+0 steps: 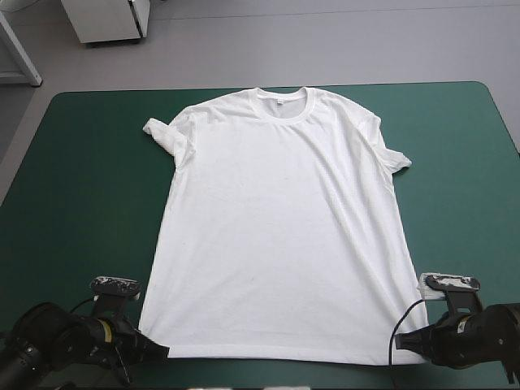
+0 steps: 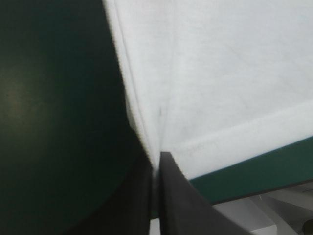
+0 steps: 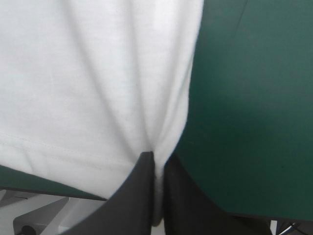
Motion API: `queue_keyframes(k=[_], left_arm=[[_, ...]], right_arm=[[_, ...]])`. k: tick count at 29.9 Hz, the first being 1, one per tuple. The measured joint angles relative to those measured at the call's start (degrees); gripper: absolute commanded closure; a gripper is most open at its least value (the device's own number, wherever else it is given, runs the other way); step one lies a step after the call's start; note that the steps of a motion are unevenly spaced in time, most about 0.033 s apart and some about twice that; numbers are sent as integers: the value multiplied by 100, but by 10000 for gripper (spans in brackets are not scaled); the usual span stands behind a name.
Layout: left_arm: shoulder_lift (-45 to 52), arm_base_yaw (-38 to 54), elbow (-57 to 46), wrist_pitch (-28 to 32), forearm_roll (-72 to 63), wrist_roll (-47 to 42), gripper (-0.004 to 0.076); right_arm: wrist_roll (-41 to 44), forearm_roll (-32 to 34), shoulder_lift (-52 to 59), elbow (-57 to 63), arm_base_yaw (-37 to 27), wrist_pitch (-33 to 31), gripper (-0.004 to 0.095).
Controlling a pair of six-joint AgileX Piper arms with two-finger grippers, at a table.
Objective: Fold the cloth
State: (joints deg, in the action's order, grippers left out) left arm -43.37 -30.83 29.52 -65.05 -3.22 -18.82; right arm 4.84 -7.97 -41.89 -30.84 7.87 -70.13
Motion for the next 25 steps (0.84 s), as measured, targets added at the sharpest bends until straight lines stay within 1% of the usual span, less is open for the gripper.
queue_keyframes(k=[2, 4, 5, 6, 8, 10, 13, 18, 21, 25], left_arm=[[47, 0, 0, -30, -11, 0, 660], [65, 0, 0, -67, -18, 0, 568], [72, 0, 5, -87, -32, 0, 495], [78, 0, 26, -150, -45, 0, 446], [78, 0, 124, -291, -70, 0, 345], [78, 0, 299, -450, -64, 0, 306], [78, 0, 738, -551, 83, 0, 312], [-47, 0, 1797, -626, 827, 0, 317], [-411, 0, 2387, -649, 1282, 0, 317], [-1126, 0, 3050, -664, 1762, 4, 317]], right_arm=[[44, -91, 8, 0, 0, 0, 758], [73, -204, 8, 0, 0, 0, 616], [79, -273, 8, 0, 0, 0, 541], [86, -344, 8, 0, 0, 0, 474], [143, -461, 8, -40, 0, -14, 385], [218, -526, 8, -159, 0, -42, 376], [313, -467, 8, -535, 0, -63, 380], [374, 102, -66, -1526, 0, -106, 397], [361, 411, -338, -2200, 0, -136, 397], [269, 543, -1004, -3001, 0, -136, 399]])
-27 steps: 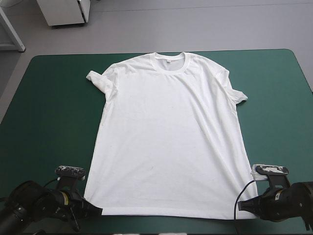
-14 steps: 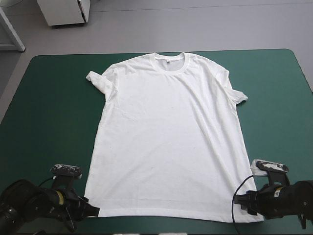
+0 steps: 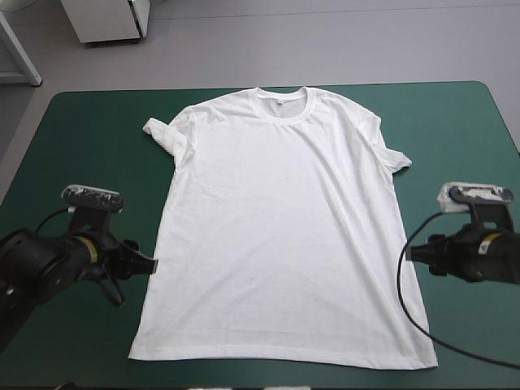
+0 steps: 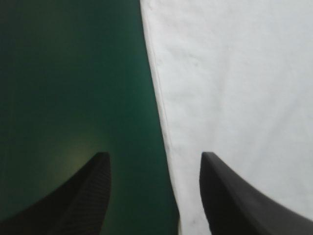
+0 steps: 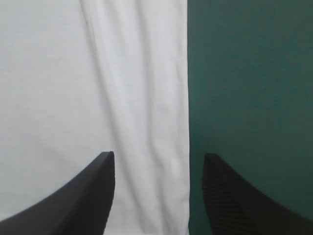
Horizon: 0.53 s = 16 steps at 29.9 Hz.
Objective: Fold the cloth
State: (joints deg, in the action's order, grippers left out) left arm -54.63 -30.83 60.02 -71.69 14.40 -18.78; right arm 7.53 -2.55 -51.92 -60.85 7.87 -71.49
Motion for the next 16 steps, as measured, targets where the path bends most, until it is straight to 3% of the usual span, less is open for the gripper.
queue_keyframes(k=[5, 16], left_arm=[[-1161, 162, 714, 33, 370, 49, 318], [-2930, 2398, 1474, 761, -1440, 1258, 400]], right_arm=[[-143, 18, -891, -877, 0, 0, 398], [-163, 40, -1544, -1231, 0, 18, 398]])
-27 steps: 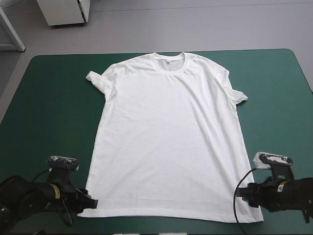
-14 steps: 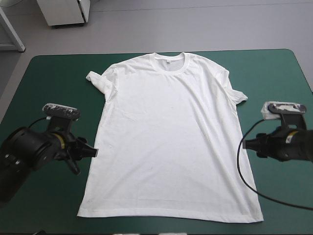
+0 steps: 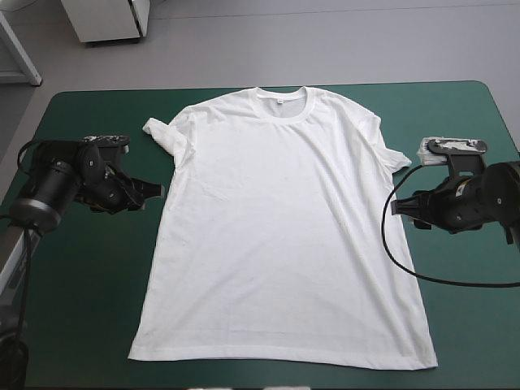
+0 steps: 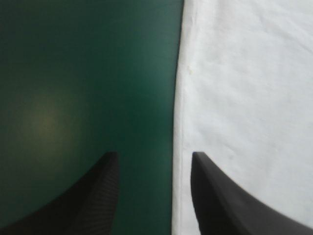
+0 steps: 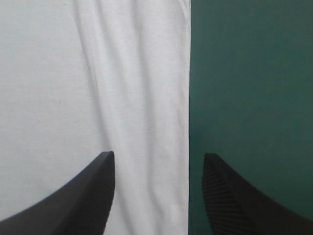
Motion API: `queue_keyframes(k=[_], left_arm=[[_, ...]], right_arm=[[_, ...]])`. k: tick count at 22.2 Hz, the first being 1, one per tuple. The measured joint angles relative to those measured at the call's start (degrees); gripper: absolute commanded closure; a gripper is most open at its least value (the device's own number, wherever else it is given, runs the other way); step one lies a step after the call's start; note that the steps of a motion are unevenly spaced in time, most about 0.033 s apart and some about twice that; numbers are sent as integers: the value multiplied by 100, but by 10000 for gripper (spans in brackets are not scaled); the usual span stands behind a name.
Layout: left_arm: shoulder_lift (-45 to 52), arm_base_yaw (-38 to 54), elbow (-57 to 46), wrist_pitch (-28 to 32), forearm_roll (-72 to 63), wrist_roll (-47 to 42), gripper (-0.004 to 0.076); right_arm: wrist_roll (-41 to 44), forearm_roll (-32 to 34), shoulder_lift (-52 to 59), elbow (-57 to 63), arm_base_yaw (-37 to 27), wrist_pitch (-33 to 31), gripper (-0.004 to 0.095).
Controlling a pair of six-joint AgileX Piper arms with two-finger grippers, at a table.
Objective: Fold the cloth
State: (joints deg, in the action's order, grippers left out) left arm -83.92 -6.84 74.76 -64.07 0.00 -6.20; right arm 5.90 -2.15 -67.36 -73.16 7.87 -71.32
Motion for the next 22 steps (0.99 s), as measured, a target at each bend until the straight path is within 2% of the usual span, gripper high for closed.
queue_keyframes(k=[13, 15, 19, 22], left_arm=[[-2330, 117, 1948, 164, -599, 620, 400], [-2608, 53, 2023, 164, -573, 682, 400], [-2968, -301, 2036, 255, -280, 660, 400], [-3241, -381, 2042, 382, -139, 385, 400]], right_arm=[[-26, 294, -415, 0, 0, 146, 398], [-26, 408, -415, 0, 0, 146, 400], [-15, 576, -415, 0, 0, 150, 486], [0, 610, -416, 0, 0, 74, 490]])
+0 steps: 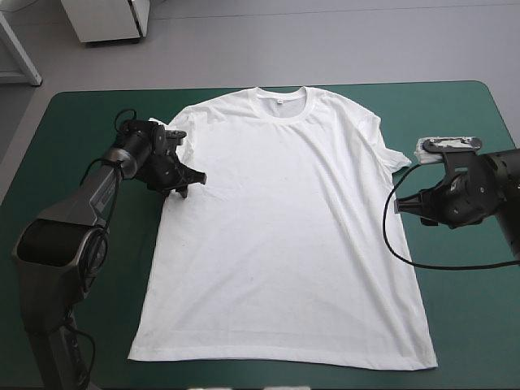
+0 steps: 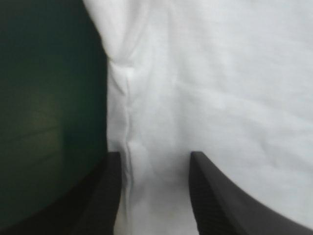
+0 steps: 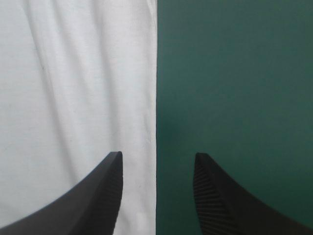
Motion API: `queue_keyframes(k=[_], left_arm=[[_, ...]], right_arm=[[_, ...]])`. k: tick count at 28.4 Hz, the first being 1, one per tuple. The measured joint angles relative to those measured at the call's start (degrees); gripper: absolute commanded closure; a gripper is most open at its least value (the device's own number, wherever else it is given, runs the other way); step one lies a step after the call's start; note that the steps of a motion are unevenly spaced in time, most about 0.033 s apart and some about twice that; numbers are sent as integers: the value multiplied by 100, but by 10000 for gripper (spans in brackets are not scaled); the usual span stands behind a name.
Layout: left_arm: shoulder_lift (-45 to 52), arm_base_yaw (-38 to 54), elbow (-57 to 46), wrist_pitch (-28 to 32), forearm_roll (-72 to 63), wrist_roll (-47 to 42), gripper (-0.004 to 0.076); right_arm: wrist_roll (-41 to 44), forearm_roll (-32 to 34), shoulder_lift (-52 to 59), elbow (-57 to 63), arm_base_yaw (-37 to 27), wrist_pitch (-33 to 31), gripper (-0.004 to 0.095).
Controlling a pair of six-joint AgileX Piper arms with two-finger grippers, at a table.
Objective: Fold the cloth
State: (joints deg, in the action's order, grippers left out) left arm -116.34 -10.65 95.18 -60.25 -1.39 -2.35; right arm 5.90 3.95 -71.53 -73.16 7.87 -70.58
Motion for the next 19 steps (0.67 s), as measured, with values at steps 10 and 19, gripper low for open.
queue_keyframes(k=[10, 19], left_arm=[[-332, 78, 212, -85, 83, -347, 745], [-398, 86, 266, -102, 56, -401, 746]], right_arm=[[0, 89, 0, -2, 0, -77, 490], [0, 94, 0, -2, 0, -77, 490]])
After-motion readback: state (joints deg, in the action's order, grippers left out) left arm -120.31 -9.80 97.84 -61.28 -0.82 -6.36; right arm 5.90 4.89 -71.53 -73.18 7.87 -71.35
